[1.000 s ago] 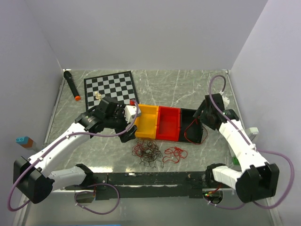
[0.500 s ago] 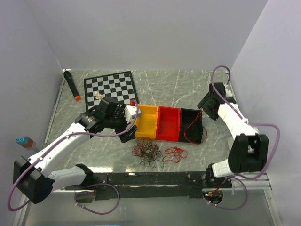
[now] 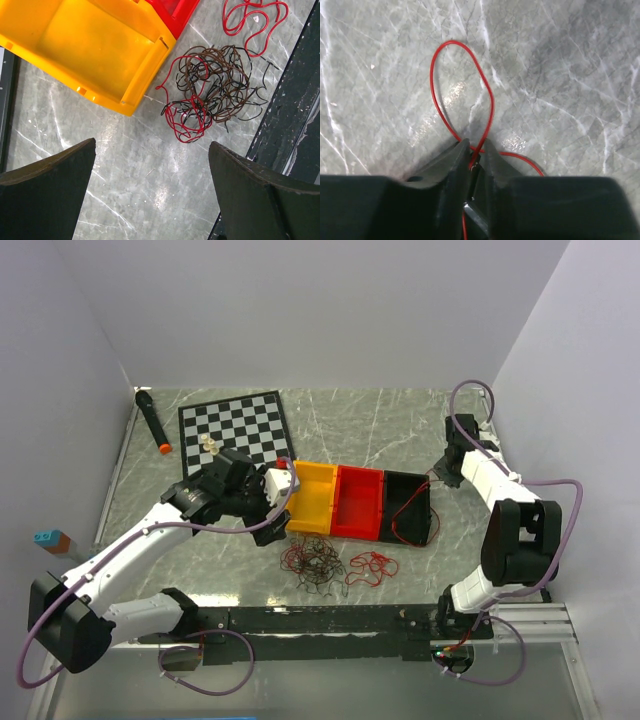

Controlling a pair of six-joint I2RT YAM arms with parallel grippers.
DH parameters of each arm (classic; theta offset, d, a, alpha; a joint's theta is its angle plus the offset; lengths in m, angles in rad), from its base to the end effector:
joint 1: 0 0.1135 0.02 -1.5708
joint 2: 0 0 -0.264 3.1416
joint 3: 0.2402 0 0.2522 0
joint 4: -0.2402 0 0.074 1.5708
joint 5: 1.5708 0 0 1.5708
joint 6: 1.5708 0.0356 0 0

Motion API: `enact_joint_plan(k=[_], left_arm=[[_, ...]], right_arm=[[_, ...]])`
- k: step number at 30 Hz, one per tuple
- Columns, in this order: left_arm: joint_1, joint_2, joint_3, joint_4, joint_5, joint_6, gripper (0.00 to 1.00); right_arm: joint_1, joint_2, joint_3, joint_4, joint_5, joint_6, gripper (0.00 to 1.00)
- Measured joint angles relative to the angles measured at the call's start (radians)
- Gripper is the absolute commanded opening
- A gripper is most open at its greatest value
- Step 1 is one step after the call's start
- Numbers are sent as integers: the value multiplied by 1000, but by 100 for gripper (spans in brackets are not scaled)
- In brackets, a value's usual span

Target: Untangle the cables

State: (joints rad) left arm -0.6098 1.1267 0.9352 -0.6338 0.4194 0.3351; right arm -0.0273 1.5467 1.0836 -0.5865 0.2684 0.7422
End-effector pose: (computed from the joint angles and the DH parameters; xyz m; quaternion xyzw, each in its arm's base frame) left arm 0.1808 -0.1440 0.2859 0.4820 0.7766 -0.2408 0.3263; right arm 0.3132 -0.0180 0.2277 0.3914 0.8746 -0.0318 0.2844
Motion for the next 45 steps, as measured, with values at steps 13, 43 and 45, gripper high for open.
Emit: enact_joint_plan(k=[13,43,45], left_arm=[[0,-6,0,0,0,0,99],[0,-10,2,0,0,-8,99],[1,-10,2,0,1,-8,99]], right_arm=[[6,-148,-2,0,16,1,0],[467,-488,396,59,-42,-269,0],[473,-496,441,61,-34,-290,0]])
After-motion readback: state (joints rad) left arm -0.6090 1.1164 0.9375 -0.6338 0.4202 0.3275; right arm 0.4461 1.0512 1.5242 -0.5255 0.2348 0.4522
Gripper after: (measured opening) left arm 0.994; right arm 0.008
